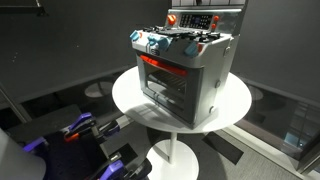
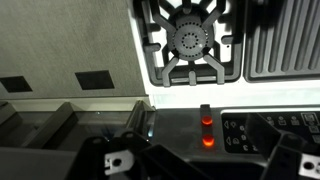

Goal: Push the top orange button on the stoves button display

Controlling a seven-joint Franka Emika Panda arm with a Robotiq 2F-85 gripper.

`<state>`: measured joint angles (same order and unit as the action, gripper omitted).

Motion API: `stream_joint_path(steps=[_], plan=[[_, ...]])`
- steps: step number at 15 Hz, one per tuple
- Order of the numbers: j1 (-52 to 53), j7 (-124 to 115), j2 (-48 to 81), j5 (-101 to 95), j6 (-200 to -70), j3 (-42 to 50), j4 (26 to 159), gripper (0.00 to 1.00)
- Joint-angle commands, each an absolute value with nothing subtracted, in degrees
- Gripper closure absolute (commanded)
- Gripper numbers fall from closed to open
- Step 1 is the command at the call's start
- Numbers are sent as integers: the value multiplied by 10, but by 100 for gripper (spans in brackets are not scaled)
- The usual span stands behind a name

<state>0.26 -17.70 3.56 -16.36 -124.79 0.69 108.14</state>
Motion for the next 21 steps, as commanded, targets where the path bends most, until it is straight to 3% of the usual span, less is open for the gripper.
stream_joint_path(steps=[1, 21], plan=[[0, -200, 63, -174, -1253, 16, 1061, 0], [6, -209, 161, -159, -1275, 46, 984, 0]])
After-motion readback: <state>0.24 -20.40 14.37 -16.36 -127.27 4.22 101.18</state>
